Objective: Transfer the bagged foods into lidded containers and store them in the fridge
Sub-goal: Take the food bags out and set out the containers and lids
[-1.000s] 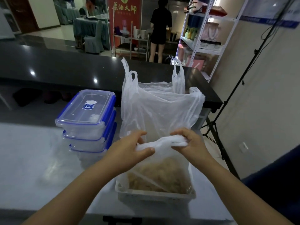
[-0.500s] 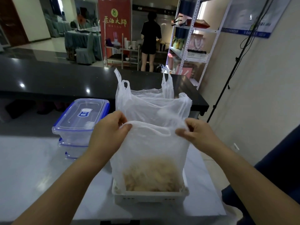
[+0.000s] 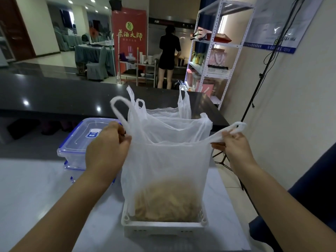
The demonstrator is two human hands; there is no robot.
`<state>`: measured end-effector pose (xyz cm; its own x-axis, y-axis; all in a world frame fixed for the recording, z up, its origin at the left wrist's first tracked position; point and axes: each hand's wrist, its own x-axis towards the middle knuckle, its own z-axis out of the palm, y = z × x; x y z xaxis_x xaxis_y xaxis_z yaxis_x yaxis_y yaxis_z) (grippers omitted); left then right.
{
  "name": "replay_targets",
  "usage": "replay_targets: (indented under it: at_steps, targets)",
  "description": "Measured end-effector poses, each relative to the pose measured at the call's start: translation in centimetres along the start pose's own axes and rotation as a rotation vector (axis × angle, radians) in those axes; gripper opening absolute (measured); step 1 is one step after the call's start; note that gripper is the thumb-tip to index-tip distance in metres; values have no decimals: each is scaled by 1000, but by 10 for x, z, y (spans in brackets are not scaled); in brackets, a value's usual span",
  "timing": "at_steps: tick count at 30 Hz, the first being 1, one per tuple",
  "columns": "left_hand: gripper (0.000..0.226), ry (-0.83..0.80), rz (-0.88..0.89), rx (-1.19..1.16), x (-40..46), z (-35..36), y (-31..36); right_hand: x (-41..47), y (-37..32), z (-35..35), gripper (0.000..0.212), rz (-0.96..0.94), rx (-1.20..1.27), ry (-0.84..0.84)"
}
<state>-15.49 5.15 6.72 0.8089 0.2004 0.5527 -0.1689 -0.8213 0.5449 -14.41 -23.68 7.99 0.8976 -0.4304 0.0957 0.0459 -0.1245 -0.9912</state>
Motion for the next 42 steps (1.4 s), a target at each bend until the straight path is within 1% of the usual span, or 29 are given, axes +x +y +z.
replay_targets:
  at_steps: [1,2,3,4,5,6,7,8,9,10,11,12,13,14,15,16,17,19,21,24,26,28,31,33,35,36,39,40,42]
  targets:
    - [28,31,46,12,-2,2,1,-1,0,0,22,-18,9,9]
    - [40,58,163,22,-4,4,4,-5,-2,1,31,-79,-22,37]
    - [49,92,345,58,-5,7,6,-11,-4,2,43,-202,-108,95]
    - [55,124,546,106,-4,10,10,-17,-6,4,50,-406,-235,156]
    - [60,124,717,164,-2,15,12,-22,-7,6,53,-656,-380,180]
    - [65,74,845,234,-1,19,16,-24,-5,9,53,-887,-544,154]
    - [72,-32,905,327,2,22,19,-25,-1,13,54,-1071,-723,91]
    - [79,-159,916,428,3,24,22,-24,4,17,57,-1172,-913,-7]
    - [84,-302,891,522,5,26,23,-25,8,21,62,-1180,-1107,-116]
    - [83,-427,858,597,6,29,24,-25,12,23,70,-1106,-1289,-220]
    - [75,-521,830,633,7,30,25,-22,16,25,76,-989,-1444,-302]
    - [62,-572,811,651,7,30,25,-17,21,24,77,-899,-1541,-350]
    - [48,-598,796,660,7,29,26,-14,25,23,72,-855,-1589,-376]
    - [35,-624,760,654,7,27,26,-12,27,22,59,-853,-1589,-393]
    - [27,-619,734,609,5,26,24,-12,30,20,43,-895,-1544,-389]
    - [20,-572,742,555,3,25,23,-13,31,16,34,-917,-1481,-369]
    - [17,-468,788,490,4,23,22,-14,30,13,34,-916,-1416,-329]
    - [27,-288,852,354,7,23,16,-19,21,8,43,-883,-1339,-250]
    - [30,-210,891,289,14,20,14,-19,10,3,43,-906,-1259,-199]
    - [25,-223,880,281,16,22,12,-22,5,5,42,-863,-1256,-217]
    - [21,-299,815,369,11,26,4,-30,12,12,40,-782,-1292,-251]
    - [25,-351,803,470,7,28,-9,-36,23,17,37,-797,-1301,-226]
    - [26,-297,809,521,6,18,-27,-45,24,29,18,-820,-1289,-127]
    - [26,-224,793,512,6,4,-40,-49,17,40,23,-847,-1257,-112]
    - [30,-160,739,470,4,-14,-53,-59,1,57,31,-874,-1142,-112]
    - [33,-134,690,446,3,-21,-61,-66,-6,68,31,-886,-1048,-127]
    - [46,-88,494,380,0,-40,-82,-84,-24,106,20,-844,-742,-242]
    - [44,-57,448,373,0,-44,-90,-87,-28,120,18,-821,-689,-282]
    - [32,4,372,382,3,-53,-104,-86,-30,147,17,-756,-639,-351]
